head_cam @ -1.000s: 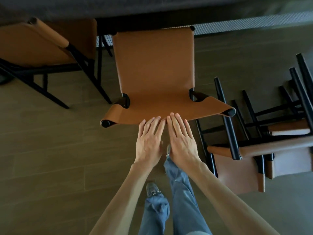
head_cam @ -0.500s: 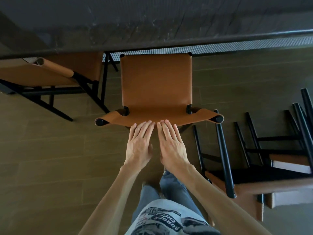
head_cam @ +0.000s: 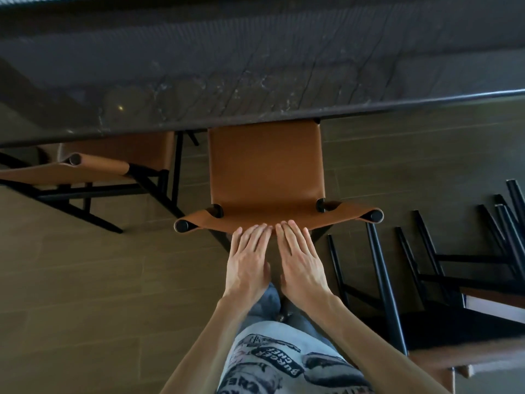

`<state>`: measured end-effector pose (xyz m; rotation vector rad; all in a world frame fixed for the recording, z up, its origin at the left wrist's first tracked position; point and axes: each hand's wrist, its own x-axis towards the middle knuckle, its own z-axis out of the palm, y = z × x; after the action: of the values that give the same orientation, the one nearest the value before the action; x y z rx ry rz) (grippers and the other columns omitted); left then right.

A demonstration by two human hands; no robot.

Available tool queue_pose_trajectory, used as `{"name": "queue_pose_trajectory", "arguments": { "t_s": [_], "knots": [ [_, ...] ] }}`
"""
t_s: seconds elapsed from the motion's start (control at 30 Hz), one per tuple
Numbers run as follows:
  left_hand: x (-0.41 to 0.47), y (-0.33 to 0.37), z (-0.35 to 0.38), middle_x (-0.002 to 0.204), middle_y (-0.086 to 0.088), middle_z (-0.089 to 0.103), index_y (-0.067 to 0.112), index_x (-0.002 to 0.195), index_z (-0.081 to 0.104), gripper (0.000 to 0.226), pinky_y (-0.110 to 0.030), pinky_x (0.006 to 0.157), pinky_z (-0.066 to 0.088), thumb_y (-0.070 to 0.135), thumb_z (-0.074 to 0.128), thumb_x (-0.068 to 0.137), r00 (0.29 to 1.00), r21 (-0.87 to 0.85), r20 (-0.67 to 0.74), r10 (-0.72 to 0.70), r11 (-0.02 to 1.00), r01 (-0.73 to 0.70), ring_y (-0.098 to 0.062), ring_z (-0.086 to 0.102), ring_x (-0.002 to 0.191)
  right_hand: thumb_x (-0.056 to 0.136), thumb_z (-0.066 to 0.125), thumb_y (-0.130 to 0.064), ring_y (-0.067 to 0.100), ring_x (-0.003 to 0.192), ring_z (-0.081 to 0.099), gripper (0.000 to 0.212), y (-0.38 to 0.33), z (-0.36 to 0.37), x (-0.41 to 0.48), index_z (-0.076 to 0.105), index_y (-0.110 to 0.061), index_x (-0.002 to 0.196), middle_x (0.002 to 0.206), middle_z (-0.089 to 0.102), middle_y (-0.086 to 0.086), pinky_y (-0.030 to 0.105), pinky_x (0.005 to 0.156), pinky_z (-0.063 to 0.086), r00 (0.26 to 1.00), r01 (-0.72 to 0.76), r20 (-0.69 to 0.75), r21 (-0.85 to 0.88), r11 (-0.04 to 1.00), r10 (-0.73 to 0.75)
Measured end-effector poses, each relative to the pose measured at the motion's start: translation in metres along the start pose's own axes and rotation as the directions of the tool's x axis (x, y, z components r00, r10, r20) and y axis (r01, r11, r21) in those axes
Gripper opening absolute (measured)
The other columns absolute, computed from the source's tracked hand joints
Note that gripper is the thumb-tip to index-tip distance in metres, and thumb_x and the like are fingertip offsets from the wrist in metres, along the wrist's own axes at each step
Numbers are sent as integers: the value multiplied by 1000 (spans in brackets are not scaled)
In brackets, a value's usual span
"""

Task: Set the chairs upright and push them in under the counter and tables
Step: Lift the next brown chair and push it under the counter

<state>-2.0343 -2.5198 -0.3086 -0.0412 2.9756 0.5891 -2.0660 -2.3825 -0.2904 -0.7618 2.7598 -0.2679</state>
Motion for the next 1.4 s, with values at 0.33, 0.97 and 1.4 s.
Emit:
{"name": "queue_pose_trajectory", "arguments": {
  "t_s": [0.33,0.97,1.4],
  "knots": [
    [12,-6,-16,135,1,57,14,135,53,55,-38,110,33,13,58,80,998,51,-9,65,997,-64,-16,49,126,65,79,-9,23,118,56,61,1,-9,16,60,-11,123,122,63,4,37,106,38,985,-54,-161,53,997,62],
    [68,-37,-25,94,5,70,28,108,65,21,-26,55,40,17,57,91,977,361,201,-73,932,-5,-17,67,80,68,69,-2,17,76,70,23,37,4,57,73,-16,86,77,73,-5,31,76,48,966,38,-257,81,996,-16],
    [76,-51,-38,92,3,68,21,105,60,27,-27,55,45,5,55,84,921,347,386,-59,934,-86,-19,68,80,74,53,-7,14,82,72,32,38,-5,61,75,-16,95,92,76,-3,28,69,48,988,31,-155,65,997,-21]
  ]
}}
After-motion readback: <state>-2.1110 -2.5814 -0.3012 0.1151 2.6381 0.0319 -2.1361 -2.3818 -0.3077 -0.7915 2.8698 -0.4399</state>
